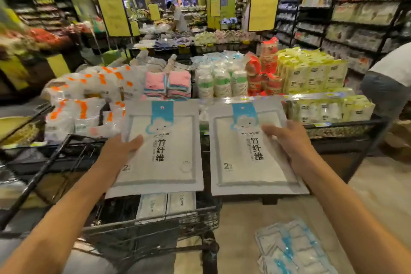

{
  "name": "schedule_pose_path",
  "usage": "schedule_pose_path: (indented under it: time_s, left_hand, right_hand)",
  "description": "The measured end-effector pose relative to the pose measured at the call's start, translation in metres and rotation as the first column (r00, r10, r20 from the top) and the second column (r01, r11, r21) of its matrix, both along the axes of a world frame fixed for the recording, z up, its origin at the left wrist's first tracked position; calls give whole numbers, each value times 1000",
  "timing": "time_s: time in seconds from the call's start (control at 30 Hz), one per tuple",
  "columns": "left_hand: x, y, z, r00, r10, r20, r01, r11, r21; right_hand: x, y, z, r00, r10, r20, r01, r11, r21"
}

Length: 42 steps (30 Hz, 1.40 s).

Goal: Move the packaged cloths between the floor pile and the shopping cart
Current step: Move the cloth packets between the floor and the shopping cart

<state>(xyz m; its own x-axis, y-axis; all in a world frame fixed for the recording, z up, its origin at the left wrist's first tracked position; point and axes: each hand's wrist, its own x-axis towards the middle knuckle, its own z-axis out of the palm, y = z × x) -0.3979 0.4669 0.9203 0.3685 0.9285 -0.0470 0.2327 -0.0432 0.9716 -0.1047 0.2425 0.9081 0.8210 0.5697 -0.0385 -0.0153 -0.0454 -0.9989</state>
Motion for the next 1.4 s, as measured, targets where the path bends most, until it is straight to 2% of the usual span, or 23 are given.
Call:
schedule_pose_path:
  time_s: [0.13, 0.27, 0.43, 0.53, 0.8, 1.0, 1.23, 1.4]
  left_hand:
    - [-70, 33, -8, 996, 84, 4, -84, 996, -30]
    - [-120, 68, -27, 984, 161, -77, -162, 987, -2]
    - [-160, 115, -47, 984, 157, -88, -159, 987, -22]
    - [-170, 138, -54, 989, 129, -79, -136, 987, -88]
    - [-150, 191, -74, 993, 87, -85, -98, 986, -136]
    - [-124, 233, -101, 992, 83, -96, -101, 972, -212]
    - [-82, 280, -142, 976, 199, -88, -214, 946, -243]
    - [-61, 306, -181, 974, 209, -87, -226, 920, -320]
  right_hand:
    - [-48, 55, -4, 996, 85, -25, -84, 996, 31]
    - [-92, 101, -20, 991, 133, -8, -133, 991, 9]
    - [-126, 150, -31, 994, 106, -23, -106, 994, -29]
    - [-138, 173, -34, 994, 96, -44, -97, 995, -34]
    - [-132, 219, -48, 994, 56, -93, -63, 995, -80]
    - [-99, 269, -75, 984, 105, -142, -116, 991, -65]
    - [-49, 337, -127, 968, 168, -188, -190, 976, -103]
    - [-20, 368, -166, 964, 171, -206, -205, 965, -161]
